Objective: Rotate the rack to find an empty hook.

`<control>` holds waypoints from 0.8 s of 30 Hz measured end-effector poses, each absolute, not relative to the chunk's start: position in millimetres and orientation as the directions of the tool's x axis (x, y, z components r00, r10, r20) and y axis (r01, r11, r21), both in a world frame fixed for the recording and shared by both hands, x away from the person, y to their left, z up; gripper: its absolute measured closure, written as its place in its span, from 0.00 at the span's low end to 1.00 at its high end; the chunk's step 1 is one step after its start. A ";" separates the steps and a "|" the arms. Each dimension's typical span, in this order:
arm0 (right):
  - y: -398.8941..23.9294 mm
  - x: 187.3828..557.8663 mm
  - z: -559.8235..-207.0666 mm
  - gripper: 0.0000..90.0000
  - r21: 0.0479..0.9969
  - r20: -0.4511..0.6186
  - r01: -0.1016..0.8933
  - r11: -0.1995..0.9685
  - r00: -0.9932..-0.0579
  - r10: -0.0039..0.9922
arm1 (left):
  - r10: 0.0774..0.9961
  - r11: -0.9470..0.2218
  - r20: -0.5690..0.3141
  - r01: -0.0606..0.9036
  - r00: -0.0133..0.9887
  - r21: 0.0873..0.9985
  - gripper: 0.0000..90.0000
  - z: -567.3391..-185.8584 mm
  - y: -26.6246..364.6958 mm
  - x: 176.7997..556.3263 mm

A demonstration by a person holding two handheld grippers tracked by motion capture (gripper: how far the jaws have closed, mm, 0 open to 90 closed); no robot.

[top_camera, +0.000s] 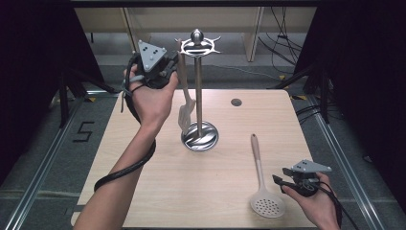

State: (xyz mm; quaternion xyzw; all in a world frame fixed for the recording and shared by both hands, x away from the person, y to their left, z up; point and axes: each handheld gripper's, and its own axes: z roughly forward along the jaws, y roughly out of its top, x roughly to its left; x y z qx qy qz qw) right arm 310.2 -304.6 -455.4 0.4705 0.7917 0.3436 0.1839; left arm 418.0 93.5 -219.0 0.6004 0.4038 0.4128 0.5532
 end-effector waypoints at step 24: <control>-311.4 315.1 -447.7 0.64 0.709 0.032 0.637 0.303 -0.459 0.888 | 0.913 -0.046 0.011 0.076 0.408 0.996 0.66 -248.2 103.7 384.8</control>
